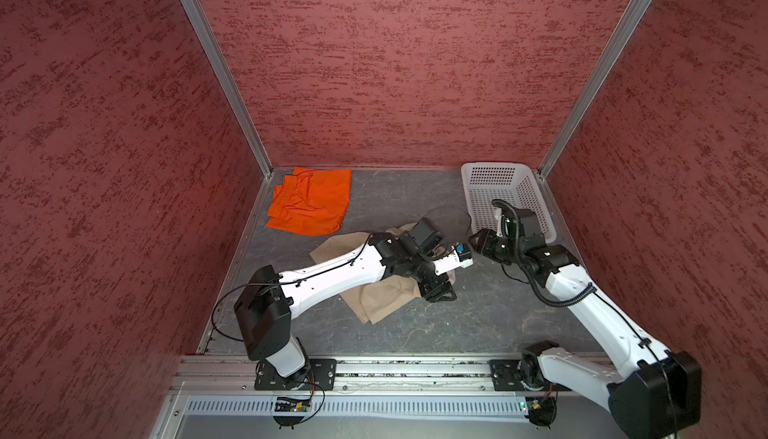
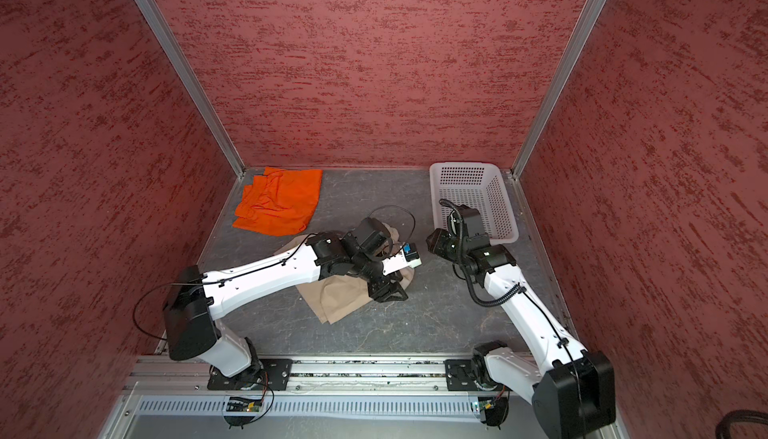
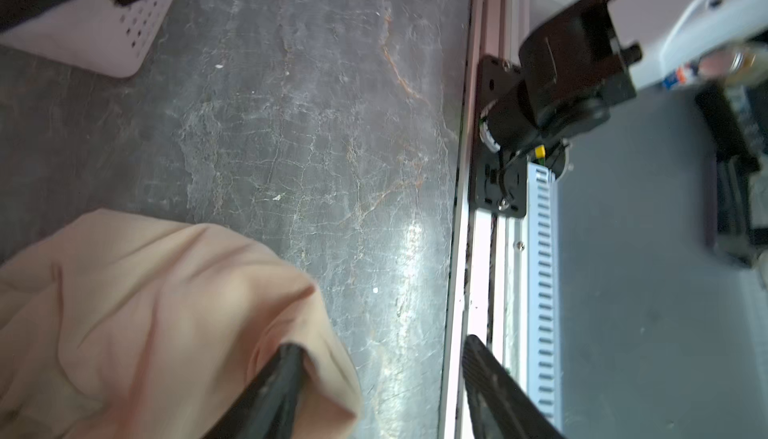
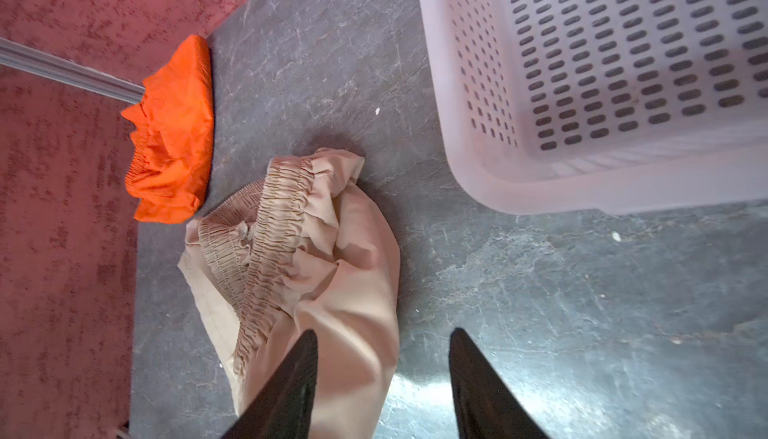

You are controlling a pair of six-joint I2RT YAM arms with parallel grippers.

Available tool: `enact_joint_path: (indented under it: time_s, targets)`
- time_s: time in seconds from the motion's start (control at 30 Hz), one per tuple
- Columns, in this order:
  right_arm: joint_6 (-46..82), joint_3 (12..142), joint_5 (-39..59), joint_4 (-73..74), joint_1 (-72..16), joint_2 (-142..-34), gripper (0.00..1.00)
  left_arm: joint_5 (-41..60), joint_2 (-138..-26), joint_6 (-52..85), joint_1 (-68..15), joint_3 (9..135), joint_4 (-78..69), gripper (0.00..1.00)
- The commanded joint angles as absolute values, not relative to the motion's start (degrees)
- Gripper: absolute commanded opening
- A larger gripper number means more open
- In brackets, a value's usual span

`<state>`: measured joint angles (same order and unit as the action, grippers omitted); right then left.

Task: Fold and stack the shorts
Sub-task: 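Grasp the beige shorts' waistband with both grippers and pull it open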

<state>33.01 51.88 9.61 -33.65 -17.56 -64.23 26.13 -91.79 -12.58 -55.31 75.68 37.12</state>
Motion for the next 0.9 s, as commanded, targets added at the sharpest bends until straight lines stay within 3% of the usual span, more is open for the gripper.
enact_joint_path:
  time_s: [0.0, 0.3, 0.43, 0.63, 0.87]
  targets:
    - [26.9, 56.2, 5.7, -38.6, -21.5, -65.6, 0.55, 26.8, -86.4, -6.5, -50.9, 74.0, 32.7, 0.72]
    - [16.7, 62.9, -7.8, -40.0, -44.9, -72.3, 0.58, 22.9, -71.8, 18.8, -33.2, 56.9, 24.9, 0.73]
    - [15.7, 67.4, -14.7, -41.3, -54.8, -80.3, 0.59, 20.0, -66.5, 28.9, -24.7, 49.1, 24.6, 0.72]
    - [17.3, 71.2, -16.1, -41.6, -61.2, -93.9, 0.62, 20.8, -62.2, 34.9, -17.6, 41.5, 22.2, 0.72]
    - [20.9, 73.0, -23.3, -41.3, -62.2, -100.6, 0.64, 23.0, -62.7, 40.4, -14.6, 36.7, 19.3, 0.72]
